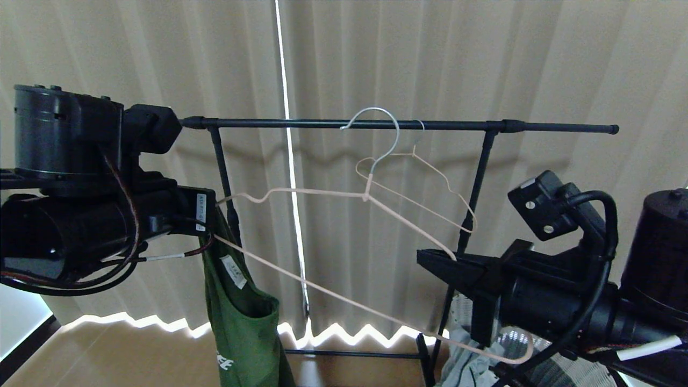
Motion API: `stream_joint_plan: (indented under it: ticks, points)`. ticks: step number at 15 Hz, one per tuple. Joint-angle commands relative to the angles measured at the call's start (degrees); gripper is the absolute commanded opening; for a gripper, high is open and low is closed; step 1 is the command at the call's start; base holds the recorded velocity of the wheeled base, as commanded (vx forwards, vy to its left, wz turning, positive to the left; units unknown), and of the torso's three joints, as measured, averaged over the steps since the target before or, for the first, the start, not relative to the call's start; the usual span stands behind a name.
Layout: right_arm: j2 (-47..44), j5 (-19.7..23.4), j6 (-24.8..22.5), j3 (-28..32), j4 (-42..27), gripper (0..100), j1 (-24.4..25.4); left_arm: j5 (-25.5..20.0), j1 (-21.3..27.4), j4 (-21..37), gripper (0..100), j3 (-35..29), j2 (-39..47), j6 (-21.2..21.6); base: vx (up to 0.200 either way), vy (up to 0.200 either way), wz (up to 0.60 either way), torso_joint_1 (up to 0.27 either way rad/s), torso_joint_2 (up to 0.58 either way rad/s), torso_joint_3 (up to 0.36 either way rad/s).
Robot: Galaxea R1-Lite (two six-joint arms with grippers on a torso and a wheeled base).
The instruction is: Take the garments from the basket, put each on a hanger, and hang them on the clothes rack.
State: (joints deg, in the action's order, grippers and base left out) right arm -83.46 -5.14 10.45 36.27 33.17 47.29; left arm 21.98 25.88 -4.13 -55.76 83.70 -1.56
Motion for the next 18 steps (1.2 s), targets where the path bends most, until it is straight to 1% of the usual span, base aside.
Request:
stream_joint_plan:
  ticks: [1, 2, 4, 5, 6, 7, 8, 9, 10, 11, 12, 14, 16, 18]
  points:
    - [-2.24, -0.22, 0.01, 1.35, 0.14, 0, 0.0, 0.08, 0.31, 0.0, 0, 0.04, -0.2, -0.11, 0.0, 0.0, 0.0, 0.0, 0.0, 0.0]
    - [-3.73, -1.27, 0.1, 2.23, 0.14, 0, 0.26, 0.08, 0.4, 0.0, 0, 0.04, -0.12, -0.2, 0.0, 0.0, 0.0, 0.0, 0.0, 0.0]
    - [-4.79, -1.89, 0.1, 2.23, 0.14, 0, 1.67, 0.08, 0.31, -0.09, 0, -0.14, 0.15, -0.2, 0.0, 0.0, 0.0, 0.0, 0.0, 0.0]
    - [-4.7, -1.97, 0.19, 1.79, -0.21, 0, 3.6, 0.08, 0.13, -0.09, 0, -0.31, 0.15, -0.2, 0.0, 0.0, 0.0, 0.0, 0.0, 0.0]
    - [-4.7, -2.15, 1.33, 1.79, -0.65, 0, 5.27, 0.08, 0.05, -0.09, 0, -0.31, 0.32, -0.2, 0.0, 0.0, 0.0, 0.0, 0.0, 0.0]
    - [-4.79, -2.5, 3.79, 1.97, -1.0, 0, 7.38, 0.08, -0.04, -0.09, 0, -0.4, 0.59, -0.29, 0.0, 0.0, 0.0, 0.0, 0.0, 0.0]
    - [-5.05, -3.29, 4.93, 1.88, -1.62, 0, 8.7, 0.08, -0.04, -0.17, 0, -0.58, 1.03, -0.37, 0.0, 0.0, 0.0, 0.0, 0.0, 0.0]
    - [-5.84, -5.05, 5.29, 1.97, -2.58, 0, 9.31, 0.08, -0.04, -0.17, 0, -0.75, 1.2, -0.37, 0.0, 0.0, 0.0, 0.0, 0.0, 0.0]
    - [-7.69, -8.3, 5.46, 2.49, -2.58, 0, 9.4, 0.08, -0.13, -0.09, 0, -0.84, 1.55, -0.37, 0.0, 0.0, 0.0, 0.0, 0.0, 0.0]
    - [-8.48, -9.71, 5.46, 2.76, -2.32, 0, 9.31, 0.17, -0.22, -0.09, 0, -0.84, 1.55, -0.37, 0.0, 0.0, 0.0, 0.0, 0.0, 0.0]
    - [-10.41, -12.96, 5.99, 3.99, -2.23, 0, 8.79, 1.66, -0.3, 0.0, 0, -1.02, 1.55, -0.2, 0.0, 0.0, 0.0, 0.0, 0.0, 0.0]
    - [-10.59, -13.31, 6.87, 5.04, -2.23, 0, 7.47, 3.24, -0.3, 0.0, 0, -0.75, 1.55, -0.2, 0.0, 0.0, 0.0, 0.0, 0.0, 0.0]
    - [-10.59, -13.66, 6.96, 6.45, -2.15, 0, 5.71, 3.24, -0.3, 0.18, 0, -0.23, 1.2, -0.2, 0.0, 0.0, 0.0, 0.0, 0.0, 0.0]
    - [-10.67, -13.66, 6.96, 7.68, -2.15, 0, 4.66, 3.24, -0.22, 2.55, 0, -0.31, -0.12, -0.2, 0.0, 0.0, 0.0, 0.0, 0.0, 0.0]
